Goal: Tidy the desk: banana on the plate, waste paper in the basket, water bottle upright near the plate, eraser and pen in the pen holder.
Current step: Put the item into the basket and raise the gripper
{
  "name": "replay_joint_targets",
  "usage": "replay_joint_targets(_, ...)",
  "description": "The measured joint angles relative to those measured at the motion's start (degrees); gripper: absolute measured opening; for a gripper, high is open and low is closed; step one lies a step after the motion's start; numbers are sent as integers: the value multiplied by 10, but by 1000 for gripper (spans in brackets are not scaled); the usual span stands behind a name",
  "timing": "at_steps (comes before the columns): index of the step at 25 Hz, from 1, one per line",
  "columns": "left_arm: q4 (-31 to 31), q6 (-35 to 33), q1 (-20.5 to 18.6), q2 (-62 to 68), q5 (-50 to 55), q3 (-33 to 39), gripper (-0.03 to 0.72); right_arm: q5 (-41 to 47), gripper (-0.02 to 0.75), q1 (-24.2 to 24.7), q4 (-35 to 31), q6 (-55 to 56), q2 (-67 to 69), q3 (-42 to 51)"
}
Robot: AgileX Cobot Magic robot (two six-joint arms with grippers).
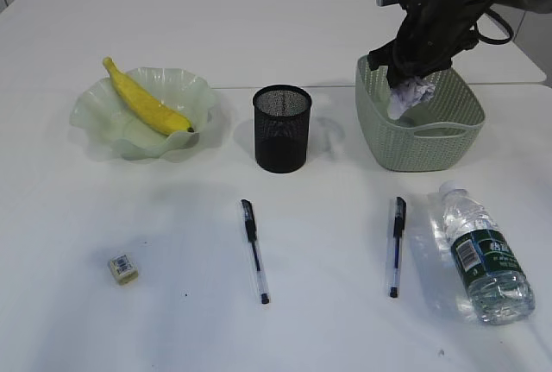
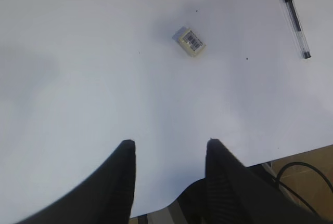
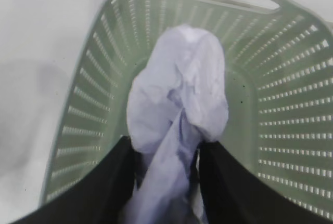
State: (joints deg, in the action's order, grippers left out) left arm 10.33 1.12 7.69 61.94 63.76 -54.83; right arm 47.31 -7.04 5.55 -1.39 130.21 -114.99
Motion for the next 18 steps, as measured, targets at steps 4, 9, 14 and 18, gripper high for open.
replay_joint_targets(4,0,0,0,0,0,0,307,7,397,0,0,0,0,0)
replay_joint_targets(9,0,0,0,0,0,0,307,31,470,0,0,0,0,-3)
replay_joint_targets(14,0,0,0,0,0,0,307,57,477,0,0,1,-12,-5)
replay_joint_targets(18,0,0,0,0,0,0,307,85,477,0,0,1,-47,-5)
